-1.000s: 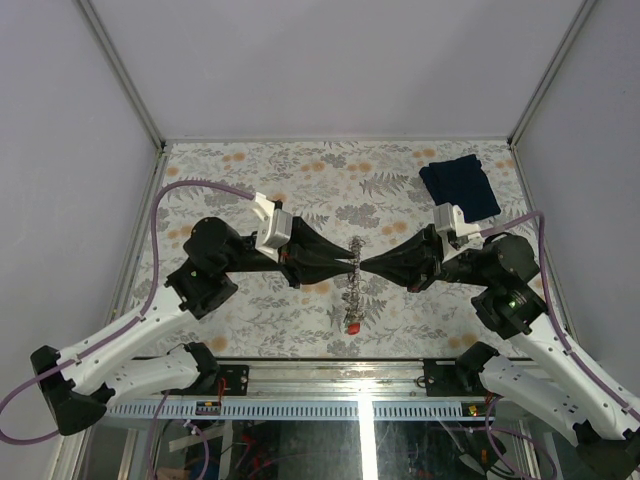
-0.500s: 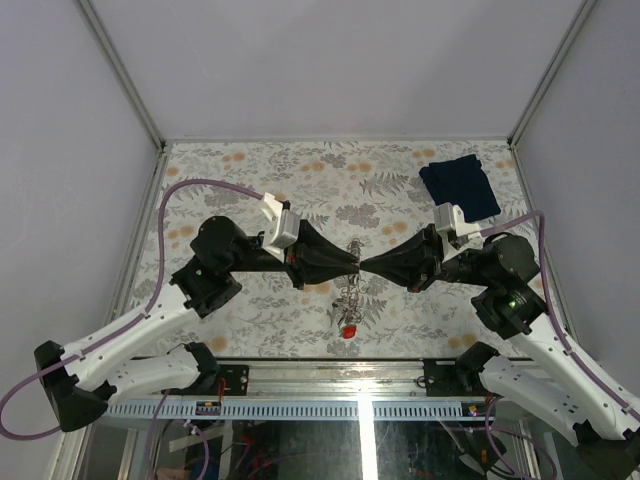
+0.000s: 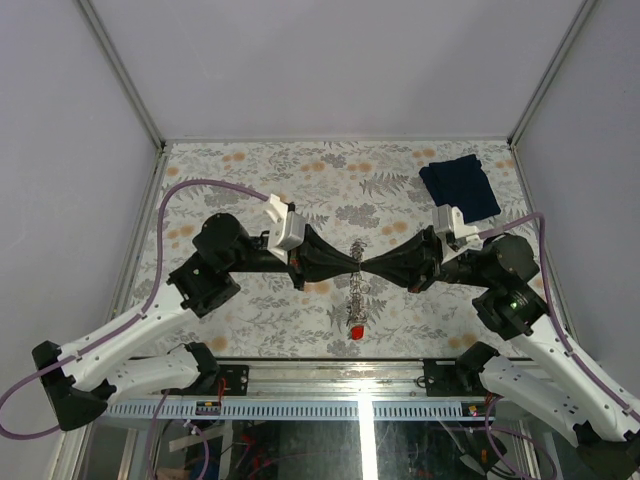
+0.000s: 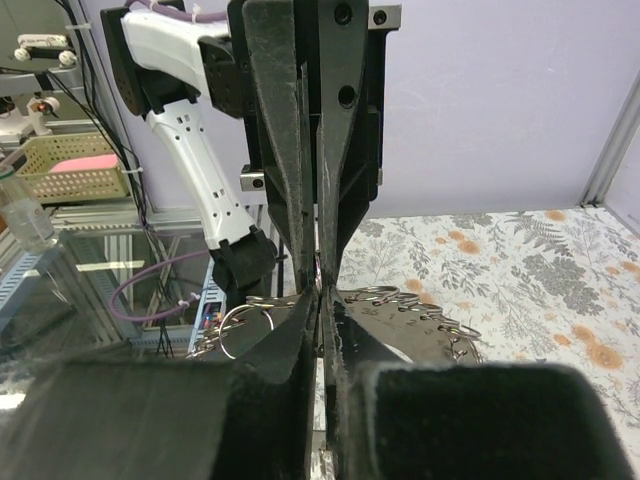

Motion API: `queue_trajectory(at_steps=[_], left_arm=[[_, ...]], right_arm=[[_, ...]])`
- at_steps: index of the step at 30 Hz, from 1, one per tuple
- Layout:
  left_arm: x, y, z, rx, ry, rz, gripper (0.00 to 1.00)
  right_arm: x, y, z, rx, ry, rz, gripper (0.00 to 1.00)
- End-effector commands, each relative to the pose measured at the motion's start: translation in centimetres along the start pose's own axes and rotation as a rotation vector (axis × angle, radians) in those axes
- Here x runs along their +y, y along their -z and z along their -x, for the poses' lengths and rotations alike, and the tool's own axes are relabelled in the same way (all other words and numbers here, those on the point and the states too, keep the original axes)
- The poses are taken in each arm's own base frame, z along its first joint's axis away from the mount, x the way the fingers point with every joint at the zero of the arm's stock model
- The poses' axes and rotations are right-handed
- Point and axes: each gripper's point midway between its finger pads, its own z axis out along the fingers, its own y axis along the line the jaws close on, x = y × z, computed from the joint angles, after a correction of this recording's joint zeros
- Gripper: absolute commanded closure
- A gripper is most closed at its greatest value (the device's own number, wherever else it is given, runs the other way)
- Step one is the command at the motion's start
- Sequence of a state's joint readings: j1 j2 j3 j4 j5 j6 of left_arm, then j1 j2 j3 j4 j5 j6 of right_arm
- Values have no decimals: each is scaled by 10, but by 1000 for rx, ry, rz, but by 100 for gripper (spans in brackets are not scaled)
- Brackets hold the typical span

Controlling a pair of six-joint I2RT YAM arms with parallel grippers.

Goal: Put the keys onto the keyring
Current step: Insert the key onto the keyring.

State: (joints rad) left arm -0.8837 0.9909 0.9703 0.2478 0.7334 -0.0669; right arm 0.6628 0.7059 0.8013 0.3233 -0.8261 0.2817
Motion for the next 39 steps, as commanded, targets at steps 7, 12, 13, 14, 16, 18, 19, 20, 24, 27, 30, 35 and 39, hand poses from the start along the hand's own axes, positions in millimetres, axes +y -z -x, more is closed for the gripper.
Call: queue_trajectory(at_steps=[7, 12, 13, 14, 16, 18, 19, 20, 24, 27, 30, 35, 39], left_arm=[[19, 17, -7, 234, -64, 126, 100], [20, 29, -18, 402, -37, 132, 100], [21, 33, -23, 445, -26, 138, 100], [24, 35, -24, 482, -21, 148, 100], [25, 45, -34, 579, 8, 166, 100], [28, 52, -40, 658, 25, 184, 100], [28, 57, -43, 699, 36, 186, 100], [30, 60, -48, 747, 48, 191, 100], [34, 77, -64, 938, 73, 229, 100], [38, 85, -76, 1059, 21, 290, 100], [36, 87, -84, 1130, -7, 301, 100], [34, 80, -87, 1158, -44, 278, 100], [34, 78, -86, 1152, -56, 271, 100]], right_arm=[[4, 11, 29, 52, 199, -33, 73], [-8, 15, 15, 98, 221, -89, 69], [-10, 16, 11, 103, 220, -99, 69], [-13, 16, 7, 105, 221, -109, 68], [-18, 17, -4, 109, 216, -124, 66], [-22, 18, -15, 103, 217, -137, 65], [-23, 18, -20, 97, 212, -141, 64], [-25, 18, -24, 86, 212, -146, 63], [-32, 19, -42, 40, 220, -165, 61], [-36, 18, -52, -18, 242, -166, 61], [-37, 15, -63, -53, 260, -139, 61], [-40, -4, -74, -109, 201, -58, 60], [-34, -18, -74, -130, 206, -20, 60]])
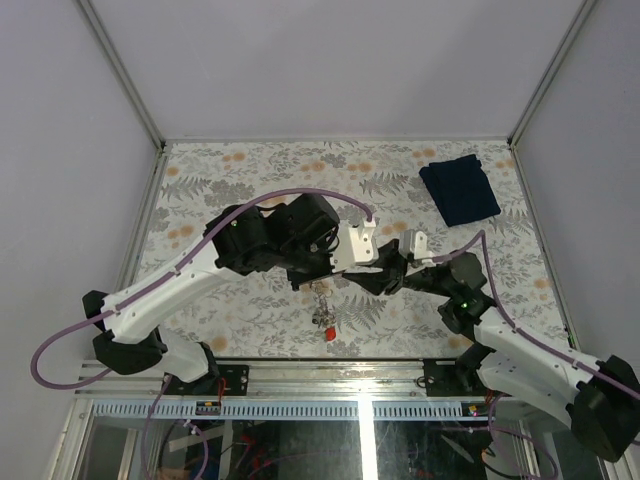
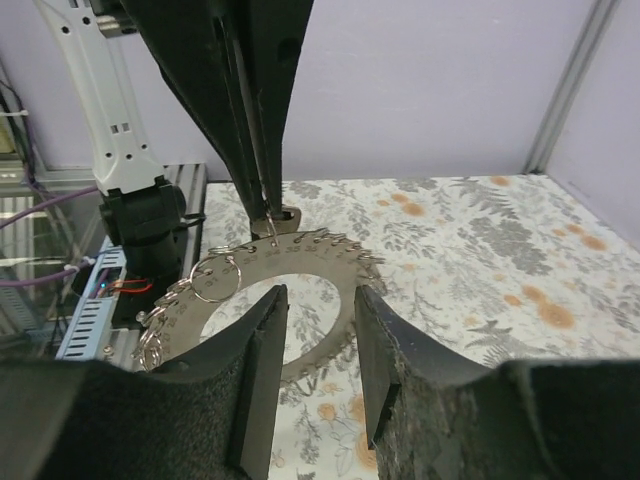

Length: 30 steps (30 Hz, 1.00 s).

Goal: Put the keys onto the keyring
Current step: Insert the key onto the keyring.

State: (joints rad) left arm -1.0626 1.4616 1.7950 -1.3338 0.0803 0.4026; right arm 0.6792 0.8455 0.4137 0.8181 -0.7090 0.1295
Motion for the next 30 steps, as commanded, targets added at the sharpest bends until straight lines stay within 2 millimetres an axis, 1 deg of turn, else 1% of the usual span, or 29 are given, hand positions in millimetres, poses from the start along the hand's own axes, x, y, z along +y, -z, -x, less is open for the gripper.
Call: queue_trajectory(at_steps=[1, 5, 12, 19, 30], left_arm=[[6, 12, 12, -43, -41, 44, 100], [6, 16, 14, -60, -43, 46, 100], [2, 15, 15, -66, -45, 22, 100], [-3, 17, 19, -85, -59, -3, 100], [-10, 17, 17, -86, -67, -32, 100]], right_arm=[[16, -18, 36, -142, 75, 82, 60], [23, -28, 34, -146, 85, 107, 60], [26, -35, 35, -158, 101, 111, 62], [25, -39, 34, -157, 106, 111, 62], [25, -43, 41, -183, 119, 113, 63]])
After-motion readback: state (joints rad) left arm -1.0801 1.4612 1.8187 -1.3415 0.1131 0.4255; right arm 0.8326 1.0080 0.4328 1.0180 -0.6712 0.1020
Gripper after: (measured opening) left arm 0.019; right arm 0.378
